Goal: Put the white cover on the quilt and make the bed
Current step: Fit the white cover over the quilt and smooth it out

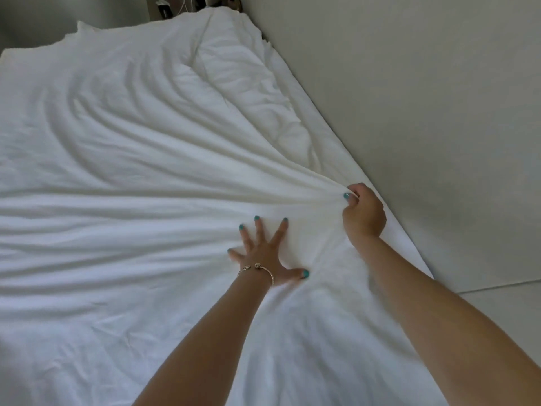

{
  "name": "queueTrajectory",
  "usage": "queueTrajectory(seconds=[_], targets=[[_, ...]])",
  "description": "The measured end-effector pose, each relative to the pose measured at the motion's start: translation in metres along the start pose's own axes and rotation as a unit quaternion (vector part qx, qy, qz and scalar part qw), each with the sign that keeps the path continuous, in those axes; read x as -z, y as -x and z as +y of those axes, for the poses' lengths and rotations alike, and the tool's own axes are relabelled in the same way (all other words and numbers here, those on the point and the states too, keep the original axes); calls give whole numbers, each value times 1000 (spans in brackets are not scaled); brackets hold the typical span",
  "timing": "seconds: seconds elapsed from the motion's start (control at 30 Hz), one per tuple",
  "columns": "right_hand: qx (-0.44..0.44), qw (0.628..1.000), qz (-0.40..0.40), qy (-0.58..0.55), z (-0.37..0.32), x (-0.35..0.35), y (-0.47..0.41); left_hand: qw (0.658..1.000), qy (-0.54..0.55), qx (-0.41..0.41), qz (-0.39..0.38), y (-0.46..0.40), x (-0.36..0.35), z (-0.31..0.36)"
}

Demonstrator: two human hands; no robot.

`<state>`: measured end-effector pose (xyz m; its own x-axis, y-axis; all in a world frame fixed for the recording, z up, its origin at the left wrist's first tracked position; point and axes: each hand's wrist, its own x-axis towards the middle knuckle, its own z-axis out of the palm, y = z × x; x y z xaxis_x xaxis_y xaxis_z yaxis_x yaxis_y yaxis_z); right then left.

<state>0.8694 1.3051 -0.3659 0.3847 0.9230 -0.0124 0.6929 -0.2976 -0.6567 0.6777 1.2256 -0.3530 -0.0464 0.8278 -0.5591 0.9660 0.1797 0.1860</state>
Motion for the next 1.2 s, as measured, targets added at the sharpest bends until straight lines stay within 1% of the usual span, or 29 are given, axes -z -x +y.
queueTrajectory(seconds=[0.03, 0.07, 0.13, 0.17, 0.2, 0.23, 0.27, 0.3, 0.33, 0.37, 0.4, 0.43, 0.47, 0.5, 0.53, 0.57, 0.6, 0.67, 0.7, 0.73, 0.83, 0.93, 1.0, 1.1, 1.13, 1.2], targets=[[15, 1000, 15, 10, 3, -1, -4, 1000, -12, 6, 8, -5, -9, 2], [9, 999, -9, 37, 8, -4, -8, 1000, -18, 14, 17, -10, -15, 3], [-31, 987, -122, 99, 15, -9, -19, 999, -29, 29, 12, -24, -14, 5], [-34, 976, -172, 127, 15, -9, -25, 999, -33, 34, -1, -32, -10, 5], [-18, 964, -201, 174, 11, -9, -30, 998, -36, 40, -18, -39, -3, 7], [1, 951, -213, 224, 5, -7, -30, 998, -37, 46, -34, -44, 2, 8], [29, 946, -190, 262, 0, -5, -25, 997, -37, 49, -43, -46, 4, 9], [69, 946, -147, 280, -3, -1, -11, 997, -37, 46, -43, -47, 3, 10], [111, 957, -94, 251, -7, 4, 11, 997, -35, 44, -43, -47, 1, 10], [155, 969, -61, 184, -9, 10, 40, 998, -30, 39, -44, -46, 2, 8], [200, 969, -80, 123, -7, 15, 74, 998, -29, 23, -43, -41, 3, 4], [257, 947, -149, 118, 3, 20, 107, 998, -40, -11, -37, -32, 4, -3], [302, 911, -230, 161, 20, 25, 138, 996, -58, -57, -20, -20, 2, -15], [313, 877, -287, 226, 42, 31, 159, 992, -72, -100, 3, -4, -4, -28], [285, 868, -295, 281, 66, 37, 169, 989, -73, -127, 25, 16, -14, -44], [228, 878, -277, 316, 88, 43, 176, 989, -65, -130, 39, 42, -29, -61], [159, 897, -247, 331, 104, 50, 180, 991, -51, -114, 47, 72, -48, -80], [39, 913, -206, 351, 115, 60, 190, 996, -36, -66, 46, 137, -83, -119], [2, 913, -200, 356, 111, 65, 200, 997, -43, -48, 39, 169, -100, -141], [-8, 913, -195, 358, 106, 68, 215, 997, -52, -38, 28, 199, -115, -165], [35, 916, -209, 340, 85, 65, 304, 997, -59, -39, -6, 292, -159, -241], [92, 912, -260, 305, 68, 45, 433, 992, -91, -85, 11, 366, -202, -310], [113, 908, -287, 283, 46, 28, 518, 991, -82, -100, 35, 403, -219, -344], [142, 883, -347, 282, 14, 7, 630, 991, -58, -120, 30, 456, -238, -394], [160, 876, -363, 274, 6, 3, 663, 989, -59, -131, 21, 475, -248, -412], [190, 873, -383, 233, -5, 4, 719, 987, -68, -145, -17, 512, -266, -445]])
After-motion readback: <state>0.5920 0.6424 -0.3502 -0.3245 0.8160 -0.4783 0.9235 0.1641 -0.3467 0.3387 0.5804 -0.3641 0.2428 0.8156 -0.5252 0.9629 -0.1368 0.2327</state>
